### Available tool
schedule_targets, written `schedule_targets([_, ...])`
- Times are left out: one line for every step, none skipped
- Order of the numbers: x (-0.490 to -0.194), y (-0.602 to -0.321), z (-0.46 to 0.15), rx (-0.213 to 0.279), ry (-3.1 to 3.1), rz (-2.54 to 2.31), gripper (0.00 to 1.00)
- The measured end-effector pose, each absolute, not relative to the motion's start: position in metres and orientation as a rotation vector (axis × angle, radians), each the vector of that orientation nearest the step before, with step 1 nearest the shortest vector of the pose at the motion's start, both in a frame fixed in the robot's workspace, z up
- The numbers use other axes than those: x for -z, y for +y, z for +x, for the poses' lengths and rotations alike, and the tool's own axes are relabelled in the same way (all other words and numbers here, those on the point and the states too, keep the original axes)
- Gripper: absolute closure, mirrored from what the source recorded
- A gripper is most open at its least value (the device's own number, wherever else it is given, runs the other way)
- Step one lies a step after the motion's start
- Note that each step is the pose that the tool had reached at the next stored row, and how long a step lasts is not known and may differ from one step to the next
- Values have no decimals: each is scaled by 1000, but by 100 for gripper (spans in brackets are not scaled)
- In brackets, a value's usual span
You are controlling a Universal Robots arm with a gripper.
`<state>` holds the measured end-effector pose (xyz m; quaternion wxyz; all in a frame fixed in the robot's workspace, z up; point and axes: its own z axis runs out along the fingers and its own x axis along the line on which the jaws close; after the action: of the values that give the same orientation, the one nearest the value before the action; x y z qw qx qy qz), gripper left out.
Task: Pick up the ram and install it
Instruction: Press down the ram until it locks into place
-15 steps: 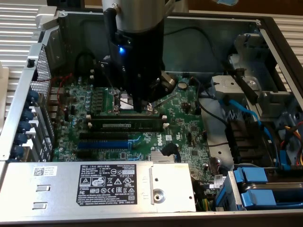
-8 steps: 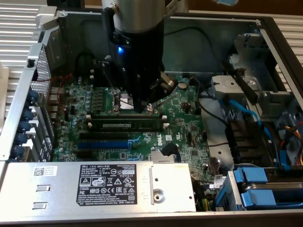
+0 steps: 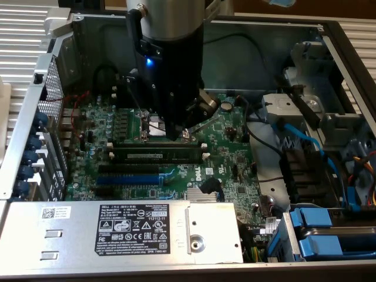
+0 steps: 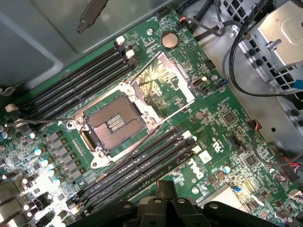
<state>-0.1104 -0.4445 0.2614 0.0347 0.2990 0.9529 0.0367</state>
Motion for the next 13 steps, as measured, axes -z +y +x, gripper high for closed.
schedule_targets([-261,-444,-110,-113,2929,919,89])
schedule_targets([-261,-444,-109,-113,2929,919,89])
schedule_targets([-261,-444,-107,-113,2929,920,89])
schedule_targets([-261,-444,-103,-113,2929,920,89])
schedule_targets([-261,-445,-101,-112,2929,920,89])
schedule_targets([-261,-445,-101,-113,2929,921,89])
schedule_targets([-260,-445,-99,-112,2930,923,89])
schedule_targets([-260,-445,-98,-111,2931,924,89])
schedule_targets([-260,-446,-96,-110,2933,925,89])
schedule_targets([-259,-446,-95,-109,2935,926,89])
schedule_targets([-258,-447,-93,-108,2937,927,89])
schedule_targets([-257,-447,-93,-107,2939,928,89])
schedule_targets([-256,-447,-93,-107,2940,928,89])
